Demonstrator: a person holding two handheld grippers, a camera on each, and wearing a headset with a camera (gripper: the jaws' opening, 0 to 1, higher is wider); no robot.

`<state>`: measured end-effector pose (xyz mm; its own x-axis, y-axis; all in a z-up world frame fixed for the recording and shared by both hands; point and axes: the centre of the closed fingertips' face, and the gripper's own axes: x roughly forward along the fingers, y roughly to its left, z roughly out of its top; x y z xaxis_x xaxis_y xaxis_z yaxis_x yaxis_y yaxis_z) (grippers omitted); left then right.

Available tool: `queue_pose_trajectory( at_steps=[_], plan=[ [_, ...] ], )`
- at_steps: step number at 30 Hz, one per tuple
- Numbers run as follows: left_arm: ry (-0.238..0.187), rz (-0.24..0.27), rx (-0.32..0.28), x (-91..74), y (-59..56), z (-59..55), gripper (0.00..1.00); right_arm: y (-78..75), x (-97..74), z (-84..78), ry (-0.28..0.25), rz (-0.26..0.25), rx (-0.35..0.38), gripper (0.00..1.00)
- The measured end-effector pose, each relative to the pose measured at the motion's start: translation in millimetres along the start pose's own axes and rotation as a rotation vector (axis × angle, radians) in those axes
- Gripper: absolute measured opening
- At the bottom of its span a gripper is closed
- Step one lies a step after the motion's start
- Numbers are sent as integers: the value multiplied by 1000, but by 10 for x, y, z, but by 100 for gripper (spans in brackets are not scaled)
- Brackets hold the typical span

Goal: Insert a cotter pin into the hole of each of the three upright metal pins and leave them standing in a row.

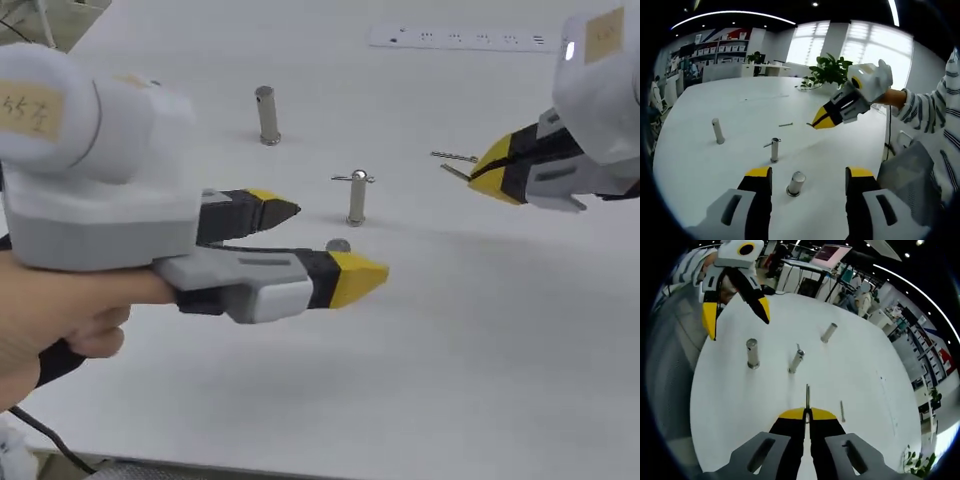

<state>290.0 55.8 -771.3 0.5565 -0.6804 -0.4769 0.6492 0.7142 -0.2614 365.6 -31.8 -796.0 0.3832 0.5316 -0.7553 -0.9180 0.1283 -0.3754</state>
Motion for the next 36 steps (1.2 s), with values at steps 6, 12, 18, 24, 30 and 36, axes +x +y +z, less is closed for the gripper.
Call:
queue_pose_trajectory(
  at_steps=[6, 12, 18, 24, 30, 36],
  plan=[
    [20, -17, -4, 71, -9, 45, 53, 120, -101, 123, -38, -36, -22, 3],
    [21, -33, 8, 159, -36, 120, 51, 238, -140, 171, -41, -73, -67, 3],
    [19, -73, 7, 252, -129, 182, 44, 387, -165, 240, -56, -81, -80, 3],
    [43, -106, 3, 341, -196, 177, 34, 518, -176, 275, -58, -71, -87, 3],
    [58, -115, -32, 378, -207, 140, 26, 545, -212, 294, -63, -86, -82, 3],
    [50, -142, -70, 377, -255, 146, 19, 571, -244, 324, -76, -100, -88, 3]
  ],
)
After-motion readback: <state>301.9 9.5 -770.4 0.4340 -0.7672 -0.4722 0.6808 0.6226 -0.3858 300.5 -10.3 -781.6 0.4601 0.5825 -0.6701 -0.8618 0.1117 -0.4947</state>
